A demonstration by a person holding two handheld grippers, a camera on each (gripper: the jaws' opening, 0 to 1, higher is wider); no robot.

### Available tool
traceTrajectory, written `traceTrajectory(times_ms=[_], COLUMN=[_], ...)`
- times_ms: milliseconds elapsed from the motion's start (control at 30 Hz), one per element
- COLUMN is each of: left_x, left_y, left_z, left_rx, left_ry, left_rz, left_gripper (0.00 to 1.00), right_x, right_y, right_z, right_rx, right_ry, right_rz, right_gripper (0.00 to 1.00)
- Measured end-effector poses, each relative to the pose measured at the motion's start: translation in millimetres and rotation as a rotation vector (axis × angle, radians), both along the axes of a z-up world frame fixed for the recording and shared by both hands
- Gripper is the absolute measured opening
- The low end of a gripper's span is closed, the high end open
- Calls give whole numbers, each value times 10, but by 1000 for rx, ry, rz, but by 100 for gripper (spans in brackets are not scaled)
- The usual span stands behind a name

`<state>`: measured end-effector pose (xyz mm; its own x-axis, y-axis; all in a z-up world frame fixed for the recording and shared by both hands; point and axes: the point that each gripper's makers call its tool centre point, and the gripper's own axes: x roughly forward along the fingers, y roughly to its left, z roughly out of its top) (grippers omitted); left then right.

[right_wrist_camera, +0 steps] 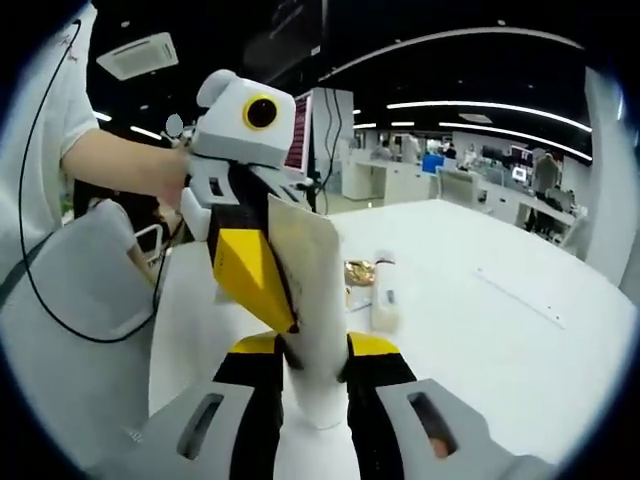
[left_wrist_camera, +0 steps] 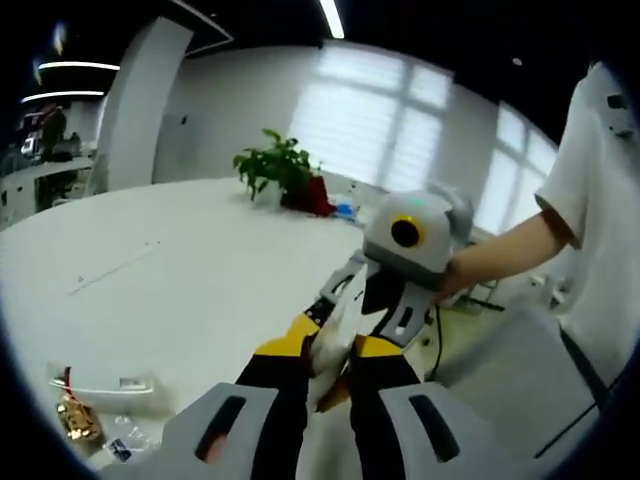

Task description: Arrange the skincare products in the storage area until every visible bottle or jar stands upright without overlapping.

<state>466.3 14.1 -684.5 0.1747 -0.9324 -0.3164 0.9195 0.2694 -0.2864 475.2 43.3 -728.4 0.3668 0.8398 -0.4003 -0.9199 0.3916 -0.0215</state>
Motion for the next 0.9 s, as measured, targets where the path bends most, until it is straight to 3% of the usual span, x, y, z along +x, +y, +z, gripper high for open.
traceTrajectory(times_ms=[333,900], left_x=[221,254], left_y=[-5,-19], left_z=[-5,-10], left_rx=[-24,-29], left_ry=[10,5], left_rz=[22,31], left_gripper=[13,17], right_x=[205,214], right_y=[3,5], right_z=[-53,-40], right_rx=[47,49], right_ry=[16,28], right_rz=[-33,-20], right_gripper=[23,24])
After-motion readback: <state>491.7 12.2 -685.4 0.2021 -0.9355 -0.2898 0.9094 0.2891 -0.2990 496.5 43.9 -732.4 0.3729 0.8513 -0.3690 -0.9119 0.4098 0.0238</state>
